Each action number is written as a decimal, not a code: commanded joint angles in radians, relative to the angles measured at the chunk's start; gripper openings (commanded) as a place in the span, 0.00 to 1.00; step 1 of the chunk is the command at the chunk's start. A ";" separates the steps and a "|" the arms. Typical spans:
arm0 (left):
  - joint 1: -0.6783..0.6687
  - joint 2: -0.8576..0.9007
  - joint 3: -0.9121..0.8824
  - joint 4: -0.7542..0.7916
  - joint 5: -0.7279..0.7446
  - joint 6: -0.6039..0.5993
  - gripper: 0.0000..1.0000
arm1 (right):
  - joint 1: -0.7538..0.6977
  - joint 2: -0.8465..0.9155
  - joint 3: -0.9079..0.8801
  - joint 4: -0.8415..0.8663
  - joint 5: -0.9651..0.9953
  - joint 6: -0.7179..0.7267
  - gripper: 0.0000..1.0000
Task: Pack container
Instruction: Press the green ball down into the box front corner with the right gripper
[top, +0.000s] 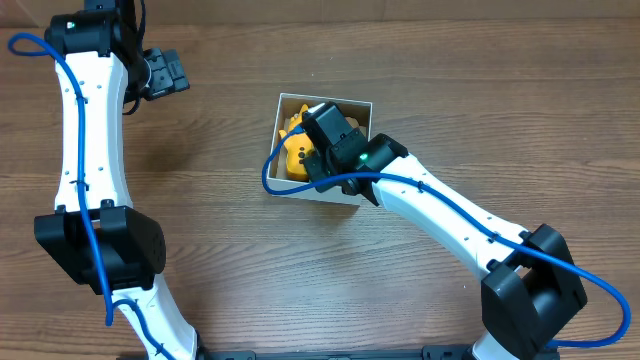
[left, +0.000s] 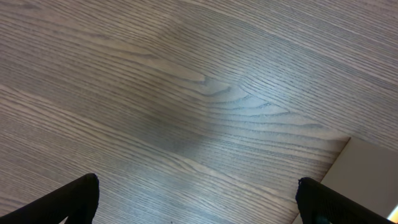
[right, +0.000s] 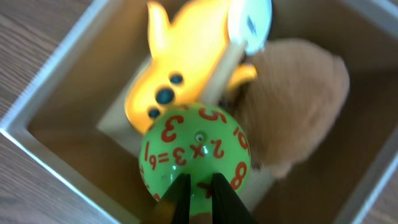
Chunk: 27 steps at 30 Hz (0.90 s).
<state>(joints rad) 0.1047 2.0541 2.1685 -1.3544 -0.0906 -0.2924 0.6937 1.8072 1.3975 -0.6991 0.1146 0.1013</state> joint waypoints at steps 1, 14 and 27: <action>-0.001 0.005 0.019 0.001 -0.002 0.000 1.00 | -0.003 0.009 -0.018 0.068 -0.056 0.005 0.27; -0.001 0.005 0.019 0.001 -0.002 0.000 1.00 | -0.004 -0.042 0.053 0.055 -0.037 0.006 0.22; -0.001 0.005 0.019 0.001 -0.002 0.000 1.00 | -0.004 -0.091 0.057 -0.265 0.047 0.002 0.15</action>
<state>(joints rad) 0.1047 2.0541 2.1685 -1.3544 -0.0910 -0.2924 0.6937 1.7432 1.4303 -0.9562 0.1276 0.1040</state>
